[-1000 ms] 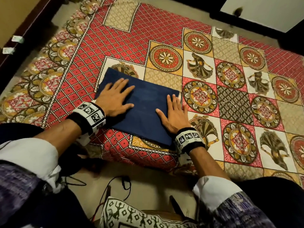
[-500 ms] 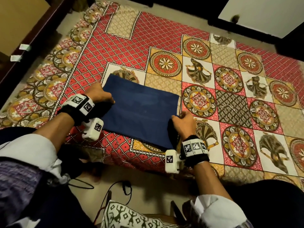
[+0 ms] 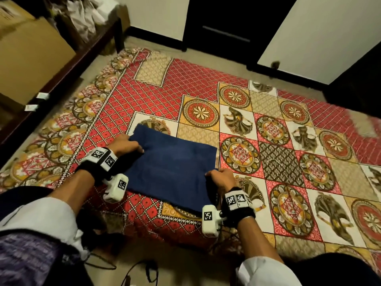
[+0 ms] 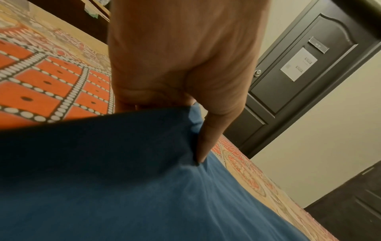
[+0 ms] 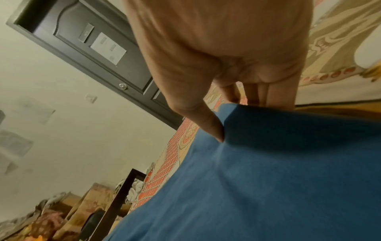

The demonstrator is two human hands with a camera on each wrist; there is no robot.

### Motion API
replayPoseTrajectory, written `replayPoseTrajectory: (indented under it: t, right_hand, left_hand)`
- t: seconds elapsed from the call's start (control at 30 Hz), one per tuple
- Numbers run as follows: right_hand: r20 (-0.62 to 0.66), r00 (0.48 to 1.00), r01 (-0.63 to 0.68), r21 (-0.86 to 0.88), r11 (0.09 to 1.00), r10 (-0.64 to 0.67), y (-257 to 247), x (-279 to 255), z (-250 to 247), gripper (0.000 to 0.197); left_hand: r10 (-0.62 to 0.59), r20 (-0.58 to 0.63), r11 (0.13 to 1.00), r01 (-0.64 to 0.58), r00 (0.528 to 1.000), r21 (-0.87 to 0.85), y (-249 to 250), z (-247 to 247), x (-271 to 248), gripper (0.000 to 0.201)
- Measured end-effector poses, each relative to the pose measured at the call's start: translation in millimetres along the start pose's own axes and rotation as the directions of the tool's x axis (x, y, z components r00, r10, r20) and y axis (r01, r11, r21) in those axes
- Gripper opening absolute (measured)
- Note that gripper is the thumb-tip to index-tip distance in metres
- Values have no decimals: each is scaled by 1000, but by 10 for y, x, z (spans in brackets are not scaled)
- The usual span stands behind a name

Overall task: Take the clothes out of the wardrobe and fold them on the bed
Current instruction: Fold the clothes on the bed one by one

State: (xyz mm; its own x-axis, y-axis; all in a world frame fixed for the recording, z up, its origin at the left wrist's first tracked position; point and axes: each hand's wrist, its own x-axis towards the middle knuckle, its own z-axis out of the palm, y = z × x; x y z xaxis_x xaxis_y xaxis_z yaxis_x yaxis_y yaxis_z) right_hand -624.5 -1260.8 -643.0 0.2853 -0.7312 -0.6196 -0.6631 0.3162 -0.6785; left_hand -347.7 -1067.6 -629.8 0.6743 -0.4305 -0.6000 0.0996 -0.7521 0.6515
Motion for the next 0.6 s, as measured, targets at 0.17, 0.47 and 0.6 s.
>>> replayPoseTrajectory:
  t: [0.17, 0.47, 0.6]
  right_hand:
    - [46, 997, 62, 32, 998, -64, -77, -79, -76, 7]
    - [13, 979, 200, 150, 968, -204, -321, -766, -950, 18]
    - [-63, 965, 263, 150, 953, -256, -348, -1232, -1634, 13]
  left_hand:
    - [-54, 103, 985, 70, 993, -155, 33, -73, -39, 38]
    - [130, 206, 932, -49, 970, -358, 462, 202, -772, 18]
    - [190, 218, 882, -69, 957, -466, 694, 528, -1153, 26]
